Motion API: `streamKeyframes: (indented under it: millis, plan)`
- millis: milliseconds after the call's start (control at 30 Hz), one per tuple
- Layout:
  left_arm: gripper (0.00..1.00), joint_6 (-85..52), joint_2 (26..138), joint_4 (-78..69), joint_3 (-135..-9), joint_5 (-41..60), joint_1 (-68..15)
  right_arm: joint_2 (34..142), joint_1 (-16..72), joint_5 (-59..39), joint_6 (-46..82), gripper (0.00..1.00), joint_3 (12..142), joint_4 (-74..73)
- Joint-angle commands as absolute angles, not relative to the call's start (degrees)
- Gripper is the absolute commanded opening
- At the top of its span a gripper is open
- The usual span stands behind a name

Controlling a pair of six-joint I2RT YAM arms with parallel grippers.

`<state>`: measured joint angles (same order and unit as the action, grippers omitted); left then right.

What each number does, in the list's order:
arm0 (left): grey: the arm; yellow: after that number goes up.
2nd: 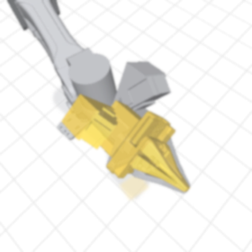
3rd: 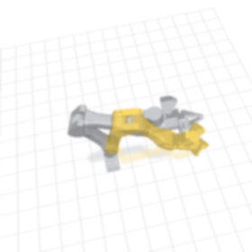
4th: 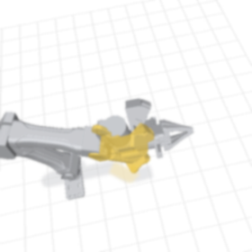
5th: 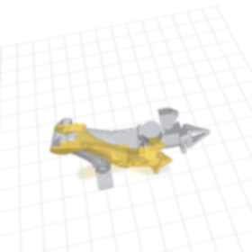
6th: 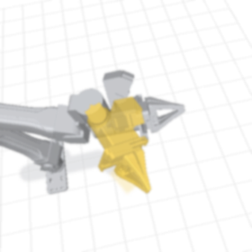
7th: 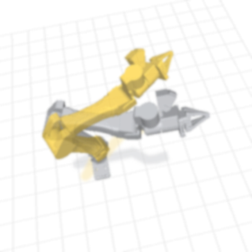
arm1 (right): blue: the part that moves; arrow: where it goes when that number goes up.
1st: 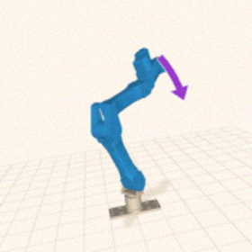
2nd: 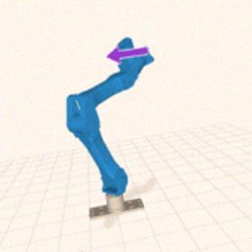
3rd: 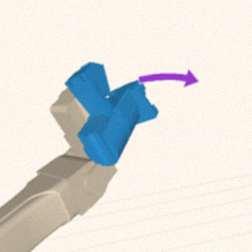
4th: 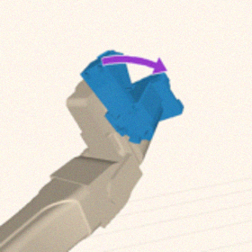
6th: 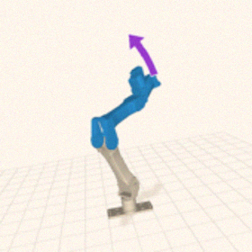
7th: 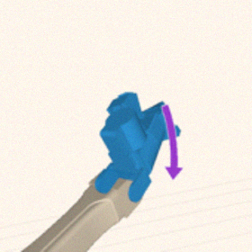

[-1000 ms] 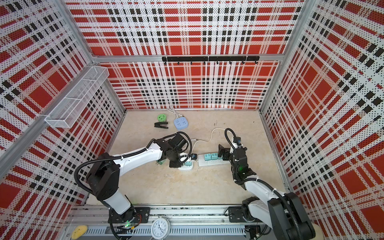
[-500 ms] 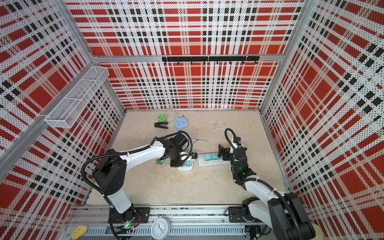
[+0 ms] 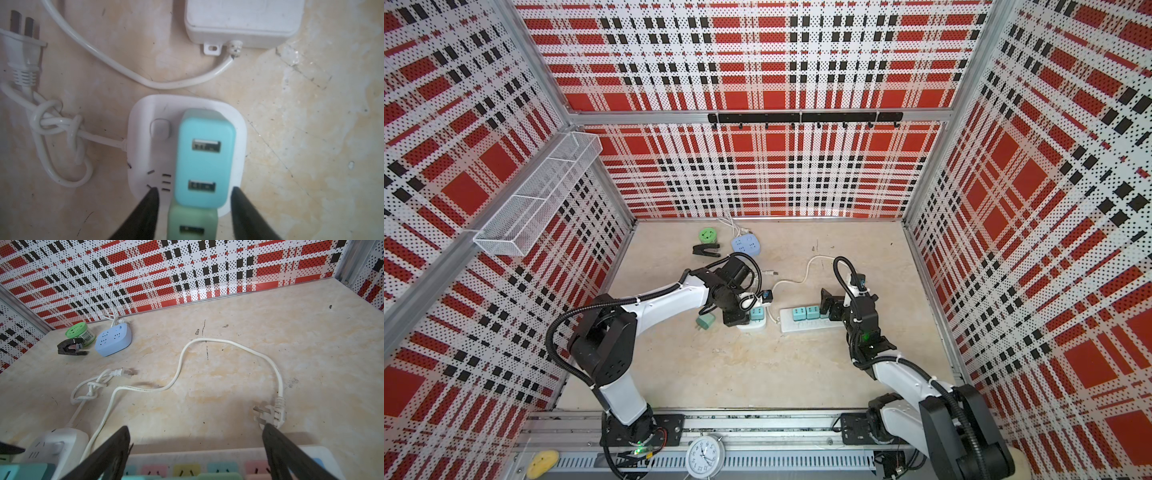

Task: Insert the plug
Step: 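Open the left gripper and lift it off the plugged mint-green charger, then move the left gripper toward the light-blue power cube near the far wall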

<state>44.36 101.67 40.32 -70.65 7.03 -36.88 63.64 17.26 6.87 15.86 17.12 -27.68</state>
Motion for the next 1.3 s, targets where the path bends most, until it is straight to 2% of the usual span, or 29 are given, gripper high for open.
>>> streamKeyframes:
  millis: [0,100,200,300,400,467,500,600,700,967,1267]
  plan:
    - [0.99,42.93,97.21,35.57,-69.34,8.00,-38.32,64.07,17.04,6.94,15.16,1.00,17.33,-30.41]
    - [0.99,39.32,90.60,32.41,-68.50,7.13,-38.68,64.17,17.04,6.77,15.25,1.00,17.33,-30.50]
    - [0.99,30.16,83.96,24.24,-68.01,0.07,-37.88,64.07,16.98,6.68,15.16,1.00,17.09,-30.69]
    - [0.99,18.88,78.62,15.03,-68.15,0.37,-33.21,64.24,16.98,6.55,15.23,1.00,16.96,-31.02]
    - [0.99,4.09,77.89,4.61,-68.11,0.84,-26.93,64.62,16.98,6.84,15.38,1.00,16.97,-31.35]
    - [0.99,0.23,80.92,3.74,-71.37,3.34,-23.69,65.09,16.92,7.11,15.40,1.00,17.13,-31.44]
    - [0.99,-0.78,83.42,3.63,-73.84,1.56,-22.97,65.58,16.95,7.57,15.58,1.00,17.27,-31.45]
    - [0.99,-5.96,91.50,3.44,-81.26,-14.67,-23.74,66.65,16.84,8.91,16.64,1.00,17.84,-30.52]
    - [0.99,-6.66,98.35,2.43,-87.03,-13.20,-23.11,67.39,16.65,10.27,17.62,1.00,18.15,-30.06]
    - [0.99,-10.20,114.48,5.88,-100.39,-18.72,-22.07,67.92,16.68,9.59,18.19,1.00,18.59,-28.74]
    - [0.96,-3.95,136.67,23.59,-124.95,-15.55,-21.84,69.76,16.62,8.49,17.90,1.00,19.97,-28.25]
